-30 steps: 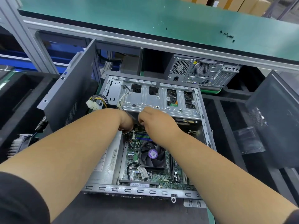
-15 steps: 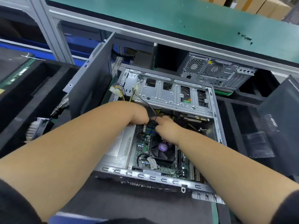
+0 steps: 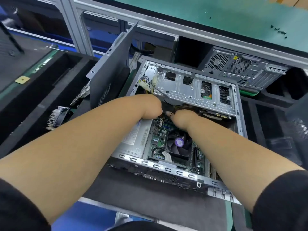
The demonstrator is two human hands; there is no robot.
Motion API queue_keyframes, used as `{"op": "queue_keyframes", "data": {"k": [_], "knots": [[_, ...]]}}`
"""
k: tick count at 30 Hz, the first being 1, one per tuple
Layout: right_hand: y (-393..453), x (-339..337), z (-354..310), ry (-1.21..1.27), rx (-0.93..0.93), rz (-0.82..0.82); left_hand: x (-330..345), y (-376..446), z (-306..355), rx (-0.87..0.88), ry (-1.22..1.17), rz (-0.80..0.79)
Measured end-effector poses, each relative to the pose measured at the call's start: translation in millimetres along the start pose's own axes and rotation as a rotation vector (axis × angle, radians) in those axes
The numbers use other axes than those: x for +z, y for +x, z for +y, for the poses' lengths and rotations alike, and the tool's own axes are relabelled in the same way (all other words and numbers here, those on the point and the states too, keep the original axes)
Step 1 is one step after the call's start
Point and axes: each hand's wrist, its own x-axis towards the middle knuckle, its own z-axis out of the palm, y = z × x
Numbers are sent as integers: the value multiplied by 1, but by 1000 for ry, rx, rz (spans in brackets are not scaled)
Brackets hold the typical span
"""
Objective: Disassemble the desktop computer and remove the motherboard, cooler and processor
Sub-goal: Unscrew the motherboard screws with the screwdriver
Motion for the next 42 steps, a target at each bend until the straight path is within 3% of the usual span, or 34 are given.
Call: {"op": "queue_keyframes", "data": {"k": [6,10,19,22,26,32,36,42], "knots": [[-37,6,4,27,-106,260,0,4,-3,-34,-41,26],[-62,8,5,-66,-215,357,0,16,-1,-17,-7,-109],[-80,0,22,52,-298,582,-6,33,24,-71,68,-370],[-79,0,27,147,-288,610,3,47,29,-92,199,-388],[-74,2,28,197,-268,635,9,55,30,-149,130,-408],[-67,5,24,204,-283,629,12,59,16,-175,-100,-443],[-65,4,24,219,-284,637,12,60,8,-160,-269,-382],[-64,3,22,236,-301,643,14,63,4,-177,-344,-437]]}}
